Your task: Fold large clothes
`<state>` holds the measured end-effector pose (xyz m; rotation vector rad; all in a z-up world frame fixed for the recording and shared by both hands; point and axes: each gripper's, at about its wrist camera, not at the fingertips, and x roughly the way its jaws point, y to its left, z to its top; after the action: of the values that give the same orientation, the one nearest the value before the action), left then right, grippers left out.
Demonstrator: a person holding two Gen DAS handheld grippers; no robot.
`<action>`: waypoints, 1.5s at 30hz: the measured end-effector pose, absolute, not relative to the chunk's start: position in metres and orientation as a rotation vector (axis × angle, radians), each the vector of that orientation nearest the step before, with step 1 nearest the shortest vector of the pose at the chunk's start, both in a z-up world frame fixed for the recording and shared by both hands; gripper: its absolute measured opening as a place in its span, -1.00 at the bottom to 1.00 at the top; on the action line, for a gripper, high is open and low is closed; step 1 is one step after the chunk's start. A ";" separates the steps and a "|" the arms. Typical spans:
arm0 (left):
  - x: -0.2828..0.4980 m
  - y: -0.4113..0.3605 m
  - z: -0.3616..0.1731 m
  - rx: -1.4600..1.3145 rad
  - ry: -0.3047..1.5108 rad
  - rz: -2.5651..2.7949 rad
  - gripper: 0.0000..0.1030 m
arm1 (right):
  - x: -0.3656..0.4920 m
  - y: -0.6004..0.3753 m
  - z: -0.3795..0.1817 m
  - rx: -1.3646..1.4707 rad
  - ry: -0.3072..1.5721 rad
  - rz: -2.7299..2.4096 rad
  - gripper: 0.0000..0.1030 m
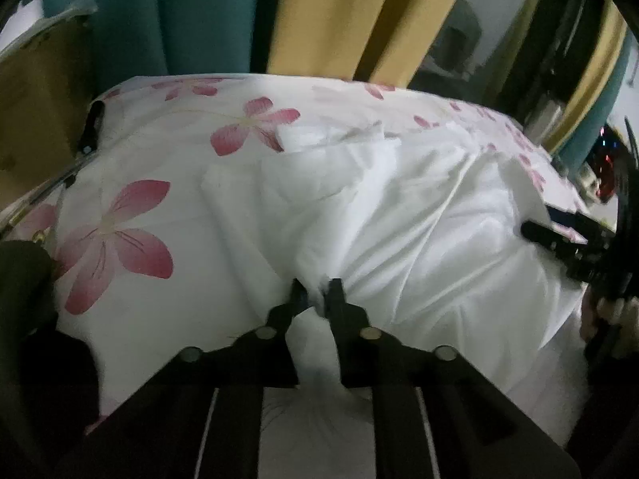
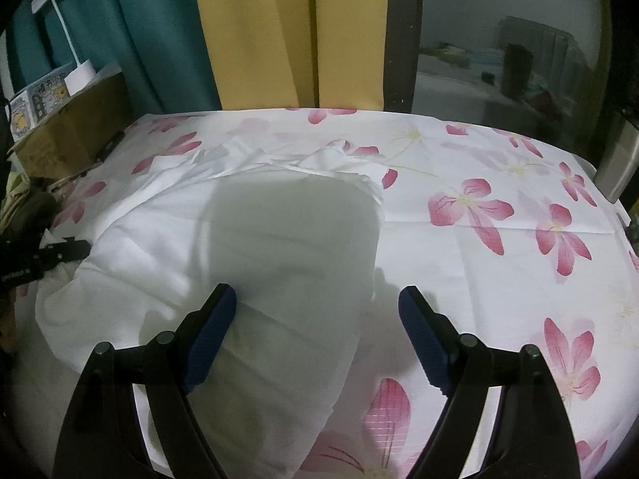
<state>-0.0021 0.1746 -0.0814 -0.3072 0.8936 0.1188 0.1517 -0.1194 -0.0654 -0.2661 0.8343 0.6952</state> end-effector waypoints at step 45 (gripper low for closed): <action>-0.035 0.189 -0.048 -0.405 0.797 0.256 0.26 | 0.117 -0.161 -0.058 -0.254 0.838 0.760 0.65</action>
<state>-0.0351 0.1886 -0.0476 -0.4046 0.7973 0.2562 0.1174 -0.1606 -0.0581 -0.2543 0.8376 0.7604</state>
